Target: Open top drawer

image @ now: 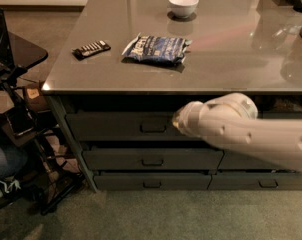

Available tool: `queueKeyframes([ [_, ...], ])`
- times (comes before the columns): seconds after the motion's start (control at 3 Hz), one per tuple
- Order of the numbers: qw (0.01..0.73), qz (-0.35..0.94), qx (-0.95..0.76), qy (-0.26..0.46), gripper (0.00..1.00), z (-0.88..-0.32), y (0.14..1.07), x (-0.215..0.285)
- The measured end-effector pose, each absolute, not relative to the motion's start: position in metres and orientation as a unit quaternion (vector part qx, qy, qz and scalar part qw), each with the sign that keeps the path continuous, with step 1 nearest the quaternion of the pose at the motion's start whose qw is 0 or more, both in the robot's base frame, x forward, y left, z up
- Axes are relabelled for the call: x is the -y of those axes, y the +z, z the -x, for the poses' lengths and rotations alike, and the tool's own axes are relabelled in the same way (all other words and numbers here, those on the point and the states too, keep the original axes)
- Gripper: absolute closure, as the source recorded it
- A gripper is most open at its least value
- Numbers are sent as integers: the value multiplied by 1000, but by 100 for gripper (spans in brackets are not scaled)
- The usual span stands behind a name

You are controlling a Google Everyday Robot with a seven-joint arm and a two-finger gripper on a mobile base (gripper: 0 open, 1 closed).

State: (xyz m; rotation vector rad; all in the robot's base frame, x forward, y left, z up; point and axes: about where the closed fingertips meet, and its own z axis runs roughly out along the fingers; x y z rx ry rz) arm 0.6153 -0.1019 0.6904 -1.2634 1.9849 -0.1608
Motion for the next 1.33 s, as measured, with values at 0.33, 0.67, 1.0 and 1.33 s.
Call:
queueKeyframes([
  [0.33, 395, 476, -783, -59, 100, -538, 714, 103],
  [0.67, 401, 455, -794, -37, 100, -453, 721, 83],
  [1.0, 381, 483, -787, -36, 81, -419, 705, 67],
  [1.33, 381, 483, -787, -36, 58, -419, 704, 67],
])
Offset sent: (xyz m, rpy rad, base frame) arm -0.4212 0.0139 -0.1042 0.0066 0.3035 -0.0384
